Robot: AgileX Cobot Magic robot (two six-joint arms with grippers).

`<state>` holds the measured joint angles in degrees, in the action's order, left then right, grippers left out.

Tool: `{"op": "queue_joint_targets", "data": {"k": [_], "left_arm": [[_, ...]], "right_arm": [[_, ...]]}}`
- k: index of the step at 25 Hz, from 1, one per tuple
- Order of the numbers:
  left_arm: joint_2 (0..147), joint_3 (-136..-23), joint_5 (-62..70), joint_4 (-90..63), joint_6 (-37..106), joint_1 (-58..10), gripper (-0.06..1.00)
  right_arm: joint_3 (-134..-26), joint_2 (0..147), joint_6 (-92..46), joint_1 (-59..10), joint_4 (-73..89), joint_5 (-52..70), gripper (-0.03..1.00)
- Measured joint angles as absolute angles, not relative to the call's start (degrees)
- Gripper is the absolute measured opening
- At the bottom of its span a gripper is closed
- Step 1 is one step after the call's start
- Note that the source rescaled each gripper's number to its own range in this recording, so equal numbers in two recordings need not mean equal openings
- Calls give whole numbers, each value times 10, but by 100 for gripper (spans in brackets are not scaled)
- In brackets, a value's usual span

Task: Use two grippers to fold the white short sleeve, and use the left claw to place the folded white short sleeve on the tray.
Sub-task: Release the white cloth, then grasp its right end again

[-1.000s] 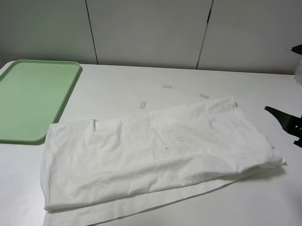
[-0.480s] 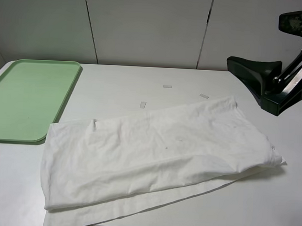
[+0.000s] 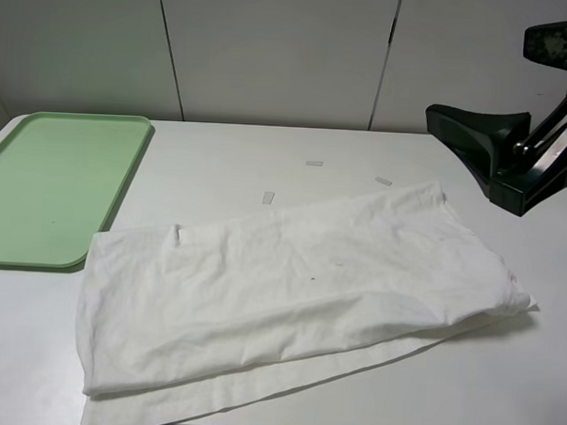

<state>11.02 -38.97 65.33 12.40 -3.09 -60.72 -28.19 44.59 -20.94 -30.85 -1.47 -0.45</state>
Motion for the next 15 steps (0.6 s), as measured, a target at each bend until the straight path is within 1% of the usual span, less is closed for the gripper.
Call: {"op": "queue_joint_targets", "data": {"k": [6,15], "left_arm": [[106,-285,628,90,-33,-607,82],[103,-276,609,75,-30,-607,82]], "right_arm": [[-282,446,-209,-308,-14,0,100],[-282,446,-209,-308,-14,15,100]]}}
